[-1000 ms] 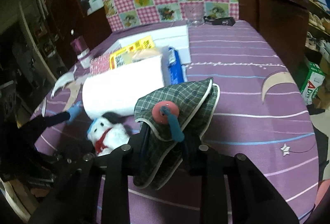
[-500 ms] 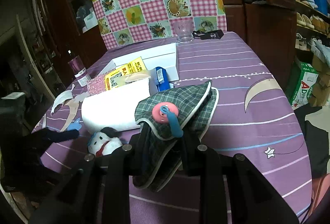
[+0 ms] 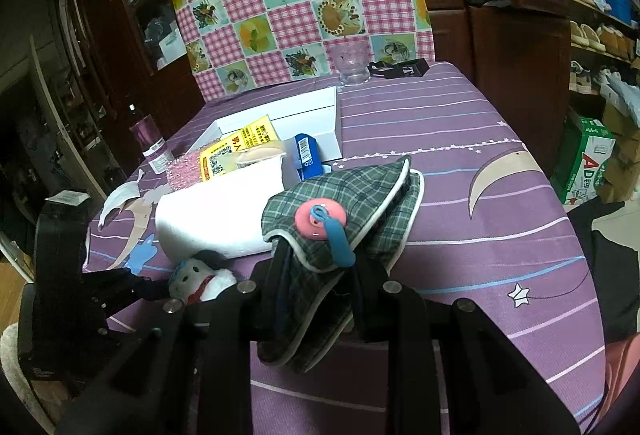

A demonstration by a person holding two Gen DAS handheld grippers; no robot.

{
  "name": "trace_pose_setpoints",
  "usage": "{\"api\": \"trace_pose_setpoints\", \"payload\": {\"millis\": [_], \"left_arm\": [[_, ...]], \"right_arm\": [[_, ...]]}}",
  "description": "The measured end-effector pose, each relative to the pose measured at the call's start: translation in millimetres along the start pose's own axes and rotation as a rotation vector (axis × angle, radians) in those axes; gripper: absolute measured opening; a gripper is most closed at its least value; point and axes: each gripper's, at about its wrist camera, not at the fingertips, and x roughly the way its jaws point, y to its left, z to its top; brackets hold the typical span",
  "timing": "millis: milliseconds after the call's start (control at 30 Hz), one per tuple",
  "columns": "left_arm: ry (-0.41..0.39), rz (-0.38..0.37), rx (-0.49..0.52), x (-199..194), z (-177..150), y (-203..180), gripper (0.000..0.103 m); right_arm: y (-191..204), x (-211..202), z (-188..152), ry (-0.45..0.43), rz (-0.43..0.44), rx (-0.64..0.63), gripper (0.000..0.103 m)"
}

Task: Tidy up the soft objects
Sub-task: 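Carry the plush dog and plaid pouch over the open white box with both tools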

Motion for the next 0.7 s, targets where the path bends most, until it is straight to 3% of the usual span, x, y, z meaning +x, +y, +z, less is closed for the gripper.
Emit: {"api": "trace_pose_setpoints", "payload": {"millis": [433, 700], "left_arm": [[-0.053, 0.060, -0.047, -36, -5, 15, 0.062], [-0.106, 0.097, -0.098, -73, 4, 43, 0.062]], "right_arm": [[3, 0, 2, 0.002, 0.007, -0.021, 0.027], [14, -37, 28, -0.009, 0.038, -0.039, 0.027]]}}
